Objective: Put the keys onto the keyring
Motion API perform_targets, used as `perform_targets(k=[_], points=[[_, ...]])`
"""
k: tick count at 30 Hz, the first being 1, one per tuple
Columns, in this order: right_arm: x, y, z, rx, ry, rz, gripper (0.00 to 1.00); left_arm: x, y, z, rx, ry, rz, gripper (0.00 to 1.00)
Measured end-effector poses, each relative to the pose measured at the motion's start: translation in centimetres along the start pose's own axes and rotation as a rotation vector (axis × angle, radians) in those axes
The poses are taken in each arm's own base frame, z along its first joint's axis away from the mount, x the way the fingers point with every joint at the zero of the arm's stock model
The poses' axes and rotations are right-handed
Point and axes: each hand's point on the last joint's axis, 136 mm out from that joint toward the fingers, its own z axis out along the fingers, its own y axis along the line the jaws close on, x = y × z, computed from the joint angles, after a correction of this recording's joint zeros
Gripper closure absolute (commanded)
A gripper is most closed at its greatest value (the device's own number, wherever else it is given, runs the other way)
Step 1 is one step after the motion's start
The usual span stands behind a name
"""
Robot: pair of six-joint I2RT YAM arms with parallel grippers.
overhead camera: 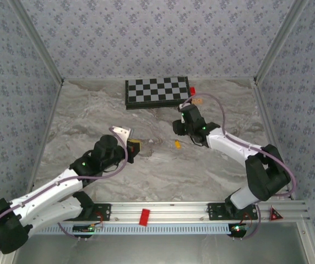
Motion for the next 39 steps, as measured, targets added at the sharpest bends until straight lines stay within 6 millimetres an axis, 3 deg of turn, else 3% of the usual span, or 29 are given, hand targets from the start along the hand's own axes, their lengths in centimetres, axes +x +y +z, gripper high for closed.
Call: perform_targets(k=[7,18,34,39], points=[[0.4,1.2,2.0,0.032,0.245,-0.057,0.62,0.2,0.2,-0.7,0.007,-0.027,0.001,1.0],[5.2,2.6,5.7,0.112,0.601,-0.16,0.63,0.7,0.5,-1.6,0.015,-0.051,0.0,1.0],[8.4,0.7,6.9,0.175,0.794,-0.194,0.64,0.8,0.5,-2.1,0.024,-0.074,-0.001,1.0],[8.8,0.1,7.4,0.18,0.813,-0.189,0.7,0.8,0.6,-2.1,0.023,-0.073,-0.001,1.0]])
